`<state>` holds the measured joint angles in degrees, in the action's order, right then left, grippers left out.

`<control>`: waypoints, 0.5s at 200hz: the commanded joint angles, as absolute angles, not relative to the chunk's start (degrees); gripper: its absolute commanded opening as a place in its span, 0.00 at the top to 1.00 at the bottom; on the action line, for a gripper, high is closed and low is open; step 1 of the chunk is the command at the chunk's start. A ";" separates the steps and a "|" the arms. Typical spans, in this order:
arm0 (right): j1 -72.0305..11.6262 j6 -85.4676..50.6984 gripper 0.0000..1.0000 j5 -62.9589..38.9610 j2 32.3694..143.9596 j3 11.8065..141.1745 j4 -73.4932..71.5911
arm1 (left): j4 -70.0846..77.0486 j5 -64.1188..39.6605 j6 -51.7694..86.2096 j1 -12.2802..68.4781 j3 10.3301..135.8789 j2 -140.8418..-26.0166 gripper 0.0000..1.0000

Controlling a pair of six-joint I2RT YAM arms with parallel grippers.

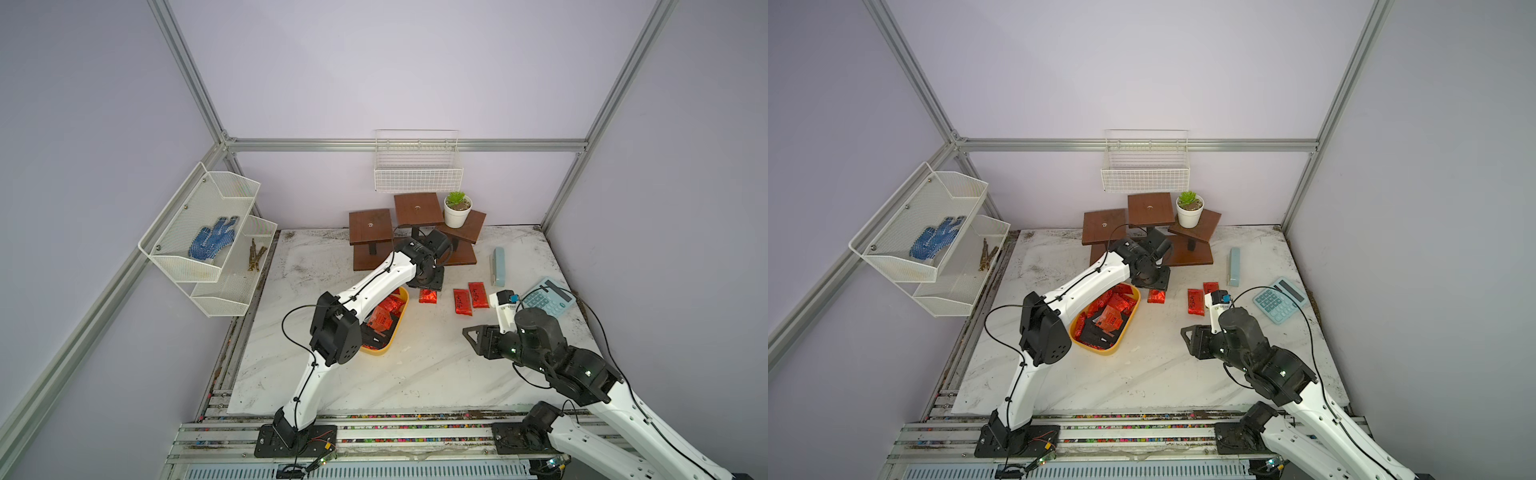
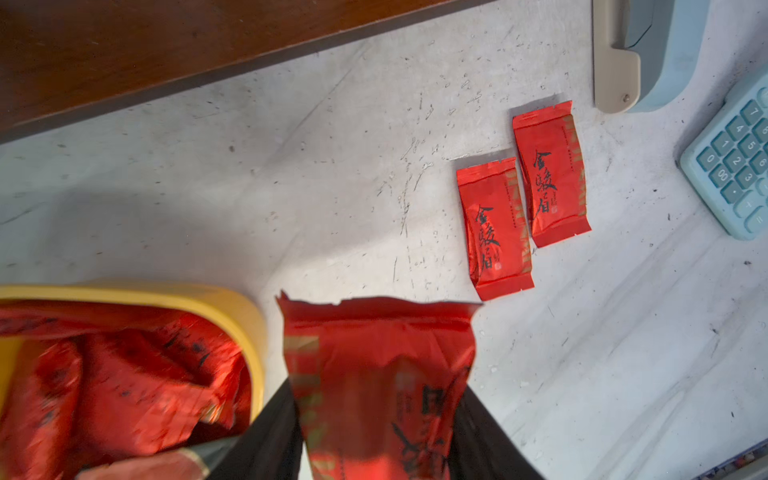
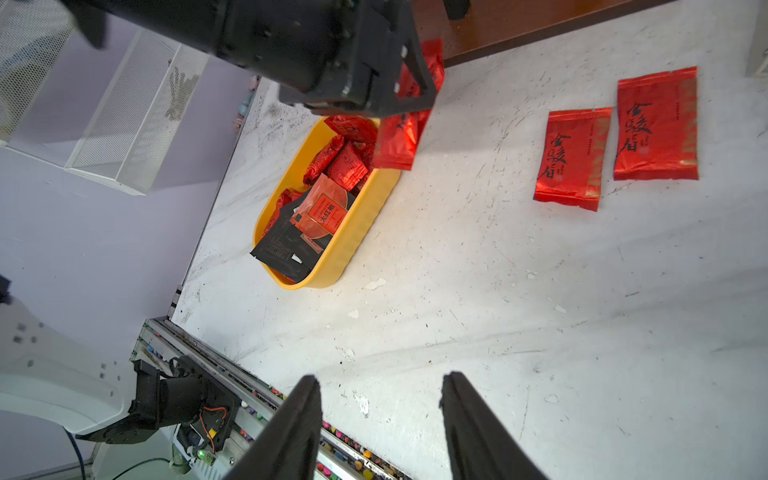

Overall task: Take the tea bags out of the storage box
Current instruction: Place the tea bag at the center of the board.

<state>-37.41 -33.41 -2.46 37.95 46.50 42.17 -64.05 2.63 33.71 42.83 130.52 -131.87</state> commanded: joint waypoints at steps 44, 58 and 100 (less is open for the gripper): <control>-37.69 -35.07 0.47 -0.20 30.03 47.07 51.44 | -59.05 0.70 39.59 42.78 136.74 -143.61 0.46; -37.68 -35.22 0.47 -0.03 29.46 46.77 52.15 | -58.06 0.70 39.90 42.75 136.85 -144.42 0.46; -37.66 -35.46 0.46 0.00 29.16 45.63 52.31 | -56.35 0.61 40.25 42.72 136.85 -144.04 0.26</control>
